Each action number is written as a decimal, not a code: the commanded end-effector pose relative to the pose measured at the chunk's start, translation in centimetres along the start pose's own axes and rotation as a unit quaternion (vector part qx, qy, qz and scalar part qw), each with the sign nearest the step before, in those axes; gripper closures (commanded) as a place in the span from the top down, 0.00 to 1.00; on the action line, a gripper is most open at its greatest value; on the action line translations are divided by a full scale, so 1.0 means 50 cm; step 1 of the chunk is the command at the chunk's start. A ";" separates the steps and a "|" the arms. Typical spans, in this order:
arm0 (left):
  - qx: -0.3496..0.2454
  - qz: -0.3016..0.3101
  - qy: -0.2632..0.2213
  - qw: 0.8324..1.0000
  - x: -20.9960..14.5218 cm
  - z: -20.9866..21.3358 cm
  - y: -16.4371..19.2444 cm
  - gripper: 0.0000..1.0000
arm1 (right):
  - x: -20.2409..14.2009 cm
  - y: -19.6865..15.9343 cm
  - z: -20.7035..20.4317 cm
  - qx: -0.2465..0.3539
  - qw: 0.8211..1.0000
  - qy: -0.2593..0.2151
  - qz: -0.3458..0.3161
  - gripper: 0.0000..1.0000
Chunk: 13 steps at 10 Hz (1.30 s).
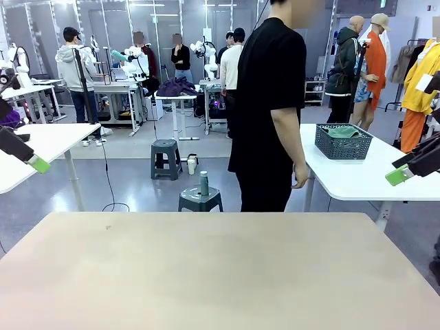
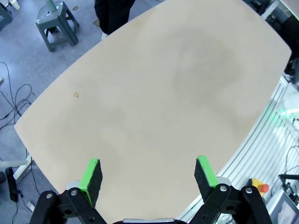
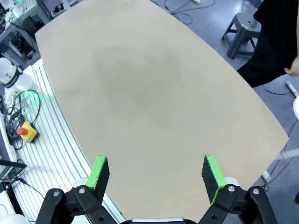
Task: Fold the towels and place them in the basket.
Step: Stack the folded Towel with hook on the right side of the table.
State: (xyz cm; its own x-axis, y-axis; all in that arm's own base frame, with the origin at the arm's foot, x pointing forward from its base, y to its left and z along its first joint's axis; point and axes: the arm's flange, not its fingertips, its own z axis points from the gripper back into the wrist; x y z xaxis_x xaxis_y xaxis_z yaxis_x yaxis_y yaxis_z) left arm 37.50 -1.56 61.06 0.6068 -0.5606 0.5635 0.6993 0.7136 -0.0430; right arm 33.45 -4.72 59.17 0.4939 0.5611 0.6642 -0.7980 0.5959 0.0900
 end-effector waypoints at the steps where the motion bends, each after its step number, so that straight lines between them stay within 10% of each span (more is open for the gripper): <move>1: -0.003 0.003 0.002 1.000 0.008 0.004 0.000 1.00 | 0.005 0.000 -0.002 0.002 1.000 -0.001 0.001 1.00; 13: -0.003 0.003 0.002 1.000 0.008 0.004 0.000 1.00 | 0.005 0.000 -0.002 0.002 1.000 -0.001 0.001 1.00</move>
State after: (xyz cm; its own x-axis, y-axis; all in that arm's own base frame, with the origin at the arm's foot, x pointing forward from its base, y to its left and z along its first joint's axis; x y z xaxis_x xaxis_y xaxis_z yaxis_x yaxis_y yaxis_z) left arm 37.50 -1.56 61.06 0.6068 -0.5606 0.5635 0.6993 0.7136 -0.0430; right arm 33.45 -4.72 59.16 0.4939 0.5612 0.6642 -0.7980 0.5959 0.0900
